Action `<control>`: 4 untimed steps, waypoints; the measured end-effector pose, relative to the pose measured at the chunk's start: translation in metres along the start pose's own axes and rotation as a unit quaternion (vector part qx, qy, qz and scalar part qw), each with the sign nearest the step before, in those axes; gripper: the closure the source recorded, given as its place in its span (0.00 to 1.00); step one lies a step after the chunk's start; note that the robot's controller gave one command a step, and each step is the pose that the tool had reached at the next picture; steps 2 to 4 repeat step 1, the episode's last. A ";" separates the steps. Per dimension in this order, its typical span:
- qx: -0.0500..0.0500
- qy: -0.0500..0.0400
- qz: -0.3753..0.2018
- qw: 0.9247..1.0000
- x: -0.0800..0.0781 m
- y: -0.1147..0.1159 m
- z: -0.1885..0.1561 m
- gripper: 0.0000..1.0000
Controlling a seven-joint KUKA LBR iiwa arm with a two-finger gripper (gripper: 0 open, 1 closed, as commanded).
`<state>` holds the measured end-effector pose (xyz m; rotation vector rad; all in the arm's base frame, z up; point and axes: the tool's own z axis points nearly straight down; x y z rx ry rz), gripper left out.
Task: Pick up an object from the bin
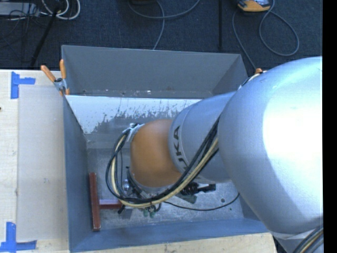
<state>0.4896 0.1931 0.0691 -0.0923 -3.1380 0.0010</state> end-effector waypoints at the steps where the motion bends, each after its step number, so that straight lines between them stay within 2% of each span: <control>1: -0.002 -0.005 -0.003 1.000 -0.042 0.012 -0.183 1.00; 4: -0.002 -0.005 -0.003 1.000 -0.042 0.012 -0.183 1.00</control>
Offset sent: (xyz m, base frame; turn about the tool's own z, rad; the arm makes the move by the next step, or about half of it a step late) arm 0.0411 0.0082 0.1782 -0.0090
